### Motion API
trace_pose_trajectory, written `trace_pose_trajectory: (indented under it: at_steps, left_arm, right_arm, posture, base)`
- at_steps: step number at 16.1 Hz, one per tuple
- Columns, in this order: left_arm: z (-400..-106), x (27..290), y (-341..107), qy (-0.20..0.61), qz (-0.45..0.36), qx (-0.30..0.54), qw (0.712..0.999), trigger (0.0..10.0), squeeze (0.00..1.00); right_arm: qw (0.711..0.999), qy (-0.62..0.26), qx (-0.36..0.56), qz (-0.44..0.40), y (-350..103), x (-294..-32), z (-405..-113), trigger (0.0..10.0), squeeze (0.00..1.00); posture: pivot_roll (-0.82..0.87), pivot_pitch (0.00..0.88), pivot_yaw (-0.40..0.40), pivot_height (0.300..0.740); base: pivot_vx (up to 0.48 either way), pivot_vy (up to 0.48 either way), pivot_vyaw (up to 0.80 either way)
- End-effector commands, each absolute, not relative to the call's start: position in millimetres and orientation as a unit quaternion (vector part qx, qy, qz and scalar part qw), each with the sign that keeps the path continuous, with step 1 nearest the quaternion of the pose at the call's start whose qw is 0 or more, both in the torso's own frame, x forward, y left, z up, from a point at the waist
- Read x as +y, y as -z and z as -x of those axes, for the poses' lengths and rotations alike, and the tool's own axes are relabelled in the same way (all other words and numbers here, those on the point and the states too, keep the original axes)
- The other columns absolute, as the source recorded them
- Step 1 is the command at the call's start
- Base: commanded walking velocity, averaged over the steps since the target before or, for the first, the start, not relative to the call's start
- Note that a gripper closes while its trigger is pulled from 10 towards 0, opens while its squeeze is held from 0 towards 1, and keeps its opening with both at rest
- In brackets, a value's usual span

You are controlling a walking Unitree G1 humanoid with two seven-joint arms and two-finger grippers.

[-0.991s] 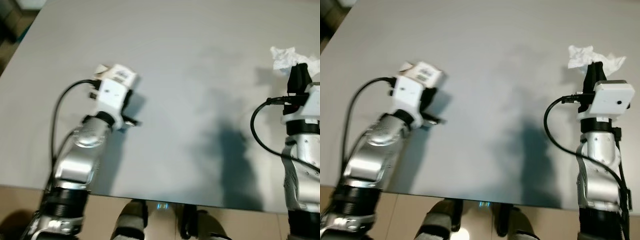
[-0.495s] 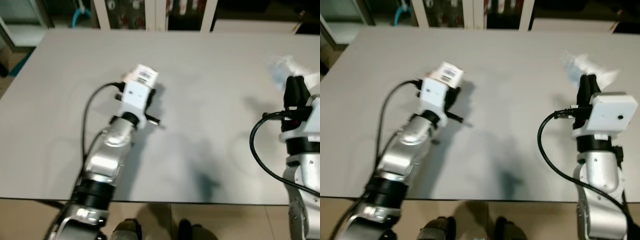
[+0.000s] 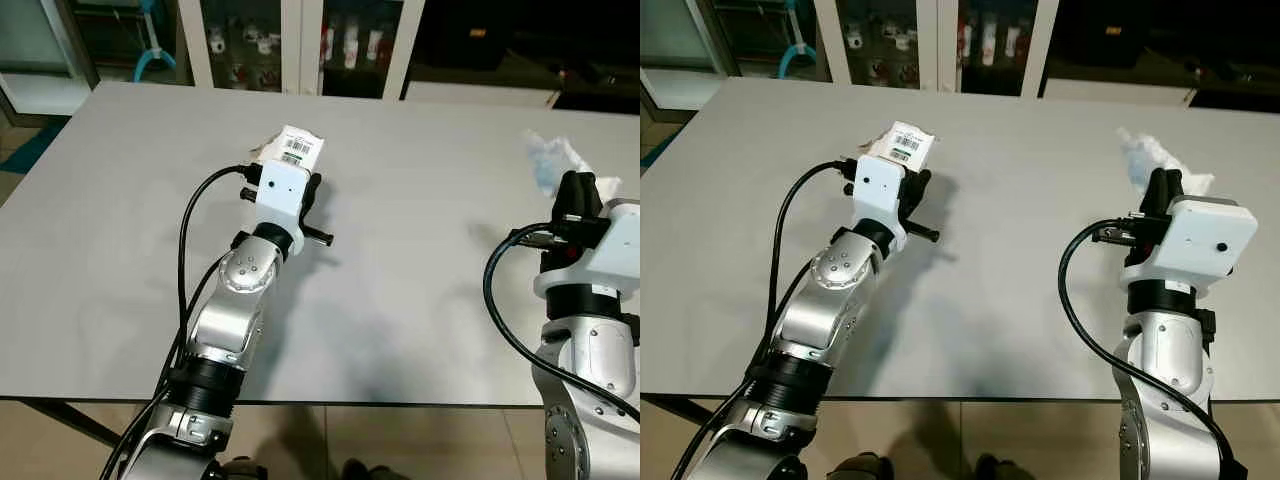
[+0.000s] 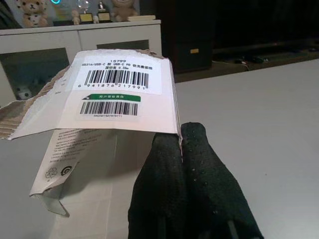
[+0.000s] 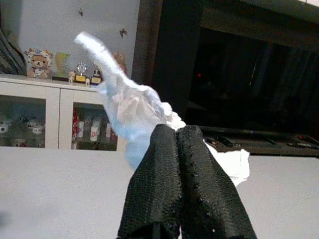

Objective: Picking trash to rubbish bin

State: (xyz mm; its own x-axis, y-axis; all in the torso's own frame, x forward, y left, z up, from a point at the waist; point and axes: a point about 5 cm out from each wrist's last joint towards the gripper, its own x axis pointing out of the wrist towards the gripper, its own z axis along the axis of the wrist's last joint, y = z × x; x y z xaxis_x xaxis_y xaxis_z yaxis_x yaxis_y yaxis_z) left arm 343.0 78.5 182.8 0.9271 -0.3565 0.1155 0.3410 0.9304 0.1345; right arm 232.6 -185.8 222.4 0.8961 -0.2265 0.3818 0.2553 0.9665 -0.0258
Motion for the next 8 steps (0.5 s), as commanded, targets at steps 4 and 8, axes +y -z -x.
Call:
trace_pose_trajectory:
  at_steps: [4,8]
  left_arm:
    - [-344.8,74.8,-185.9,0.171,-0.052,-0.079,0.981,0.0,0.0]
    - [-346.5,75.6,-185.3,0.17,-0.054,-0.078,0.981,0.0,0.0]
  right_arm:
    - [0.972,0.132,-0.193,0.04,-227.2,-186.1,-232.9,0.0,0.0]
    - [0.972,0.13,-0.19,0.036,-226.7,-184.4,-234.3,0.0,0.0]
  posture:
    - [0.14,0.057,-0.076,0.74]
    - [0.14,0.054,-0.072,0.74]
  base:
    - [-0.247,0.0,0.0]
    - [-0.268,0.0,0.0]
